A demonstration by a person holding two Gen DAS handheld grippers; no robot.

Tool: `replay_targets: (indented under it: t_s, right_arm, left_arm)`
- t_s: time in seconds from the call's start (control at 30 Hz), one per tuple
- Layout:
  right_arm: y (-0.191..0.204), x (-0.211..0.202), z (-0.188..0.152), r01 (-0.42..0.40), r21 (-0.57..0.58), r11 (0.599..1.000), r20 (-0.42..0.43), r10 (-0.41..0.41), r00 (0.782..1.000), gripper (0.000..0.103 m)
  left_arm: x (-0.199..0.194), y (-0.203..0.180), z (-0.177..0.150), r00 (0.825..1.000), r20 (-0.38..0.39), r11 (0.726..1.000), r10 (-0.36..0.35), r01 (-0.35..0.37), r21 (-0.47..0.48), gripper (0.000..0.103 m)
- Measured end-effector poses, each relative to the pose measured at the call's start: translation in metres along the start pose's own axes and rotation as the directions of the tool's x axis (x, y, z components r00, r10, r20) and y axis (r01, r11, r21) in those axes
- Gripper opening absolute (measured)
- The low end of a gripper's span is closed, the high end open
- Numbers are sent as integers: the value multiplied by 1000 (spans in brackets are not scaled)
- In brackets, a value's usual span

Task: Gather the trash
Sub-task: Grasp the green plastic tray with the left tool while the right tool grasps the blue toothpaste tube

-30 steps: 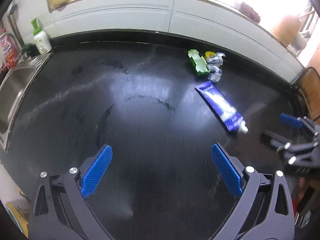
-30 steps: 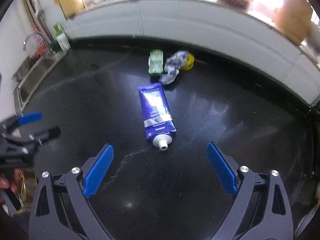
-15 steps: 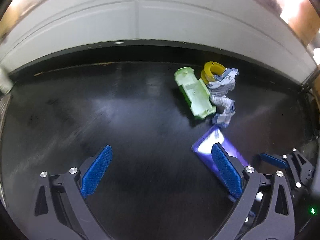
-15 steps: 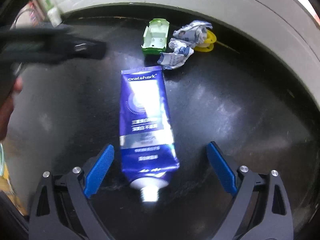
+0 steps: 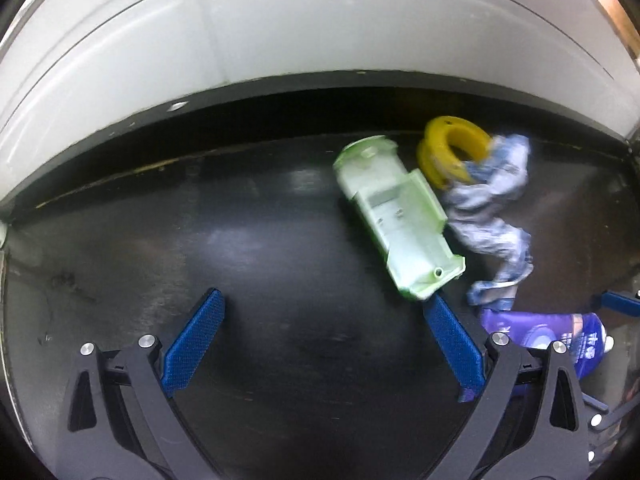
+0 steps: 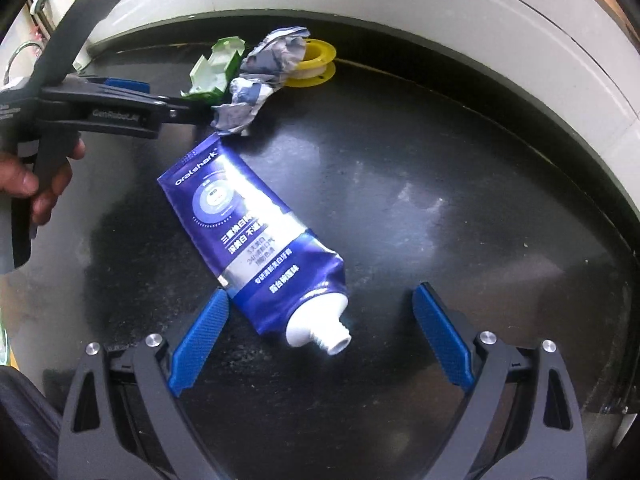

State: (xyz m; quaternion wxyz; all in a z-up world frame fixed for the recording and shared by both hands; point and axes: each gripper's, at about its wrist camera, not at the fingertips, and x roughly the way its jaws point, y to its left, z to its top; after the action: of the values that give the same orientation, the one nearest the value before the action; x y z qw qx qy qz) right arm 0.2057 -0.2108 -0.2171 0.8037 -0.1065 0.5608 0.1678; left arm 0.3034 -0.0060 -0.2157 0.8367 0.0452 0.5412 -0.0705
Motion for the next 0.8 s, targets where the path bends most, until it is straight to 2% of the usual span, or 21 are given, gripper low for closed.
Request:
replay_targets:
  t_s: [0.1,0.2,0.33,0.4,0.5,0.63,0.67,0.73,0.77,0.8]
  right_arm:
    - [0,0,0,-22,-57,998,-4,21,1000,91]
    - [5,2,12,-37,-109,993,-6,36,999,91]
    - [15,4,18,-58,-169,984,-4,59,998,91]
    - [19,6,19,-70,-188,980,1,71,997,91]
    - [23,6,22,-86,-225,971,10,91,996,85]
    - [32,4,26,-105,-257,961,30,116,993,66]
    - [36,2,25,-109,-263,959,33,122,992,65]
    - [43,0,24,-112,-275,955,31,126,992,61]
    - [44,-1,24,-112,-278,954,31,125,992,59]
    - [46,-2,23,-114,-278,954,29,127,991,58]
  left_arm:
    - [-2,7,-1,1000,10,1000,18,-19,23,97]
    - [-9,2,0,997,15,997,-74,74,24,97]
    - [-4,-16,2,997,23,990,-72,68,126,97]
    - [3,-20,7,996,21,988,-82,78,131,97]
    - [9,-15,17,996,33,990,-86,82,114,96]
    - [14,-14,28,995,34,990,-98,93,106,95]
    - [13,-13,27,995,37,990,-90,86,113,91]
    - [7,-16,23,996,56,989,-75,67,131,72]
    - [4,-16,21,995,66,988,-70,60,143,49]
    - [1,-19,19,995,71,988,-71,60,145,34]
